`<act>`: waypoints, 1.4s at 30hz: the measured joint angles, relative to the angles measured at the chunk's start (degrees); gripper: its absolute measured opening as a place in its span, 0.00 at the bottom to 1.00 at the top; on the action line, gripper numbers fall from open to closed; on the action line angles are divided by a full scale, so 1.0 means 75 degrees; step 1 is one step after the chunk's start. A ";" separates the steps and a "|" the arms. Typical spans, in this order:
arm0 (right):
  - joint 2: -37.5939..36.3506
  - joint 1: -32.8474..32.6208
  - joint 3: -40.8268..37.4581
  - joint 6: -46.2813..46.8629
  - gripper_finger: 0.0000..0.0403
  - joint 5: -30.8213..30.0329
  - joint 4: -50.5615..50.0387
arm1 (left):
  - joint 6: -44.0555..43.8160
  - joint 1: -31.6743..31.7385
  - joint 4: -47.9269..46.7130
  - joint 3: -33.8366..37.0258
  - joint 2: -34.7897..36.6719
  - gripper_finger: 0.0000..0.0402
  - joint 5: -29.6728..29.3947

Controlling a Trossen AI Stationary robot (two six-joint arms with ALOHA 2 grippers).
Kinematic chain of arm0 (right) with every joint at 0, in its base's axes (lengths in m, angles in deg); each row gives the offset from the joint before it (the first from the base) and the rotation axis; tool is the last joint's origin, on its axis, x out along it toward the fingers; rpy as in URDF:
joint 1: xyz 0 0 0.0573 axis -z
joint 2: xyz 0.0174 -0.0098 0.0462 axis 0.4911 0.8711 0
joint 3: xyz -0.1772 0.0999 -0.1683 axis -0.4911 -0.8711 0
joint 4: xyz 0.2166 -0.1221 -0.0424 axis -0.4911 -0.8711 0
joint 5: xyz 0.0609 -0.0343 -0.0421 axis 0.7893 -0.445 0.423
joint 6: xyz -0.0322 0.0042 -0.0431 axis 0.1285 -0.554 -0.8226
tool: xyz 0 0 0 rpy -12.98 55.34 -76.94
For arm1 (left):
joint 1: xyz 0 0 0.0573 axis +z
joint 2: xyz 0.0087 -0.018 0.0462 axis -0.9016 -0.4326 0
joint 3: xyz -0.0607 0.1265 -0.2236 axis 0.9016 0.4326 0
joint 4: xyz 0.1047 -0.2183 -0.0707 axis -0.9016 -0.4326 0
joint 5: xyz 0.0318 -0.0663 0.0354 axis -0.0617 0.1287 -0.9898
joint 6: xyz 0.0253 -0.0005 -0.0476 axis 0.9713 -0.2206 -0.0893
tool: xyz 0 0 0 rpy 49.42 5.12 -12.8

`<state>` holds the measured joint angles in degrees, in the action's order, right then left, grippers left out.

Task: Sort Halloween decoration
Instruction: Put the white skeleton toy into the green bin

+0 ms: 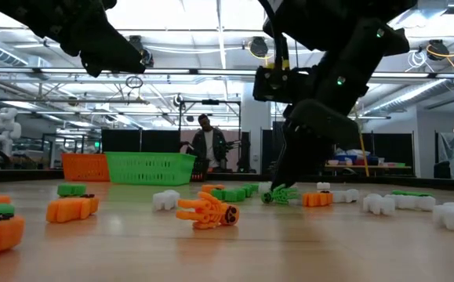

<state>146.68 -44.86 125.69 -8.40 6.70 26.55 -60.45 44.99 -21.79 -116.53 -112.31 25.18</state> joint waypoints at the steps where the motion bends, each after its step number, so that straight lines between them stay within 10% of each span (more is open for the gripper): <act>1: 0.0000 0.0003 0.0000 0.0018 0.37 -0.0085 0.0000 | 0.0003 0.0000 0.0002 -0.0002 0.0000 0.41 0.0000; 21: 0.0405 0.0041 0.0035 0.0118 0.02 0.0011 0.0024 | 0.0019 0.0000 0.0009 -0.0002 0.0000 0.41 0.0000; 42: -0.1582 -0.0119 0.0055 -0.1011 0.02 -0.0018 0.0099 | 0.0029 0.0000 0.0006 -0.0007 0.0000 0.41 0.0003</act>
<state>134.82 -45.75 126.11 -15.98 6.56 27.29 -60.24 44.99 -21.74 -116.58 -112.31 25.20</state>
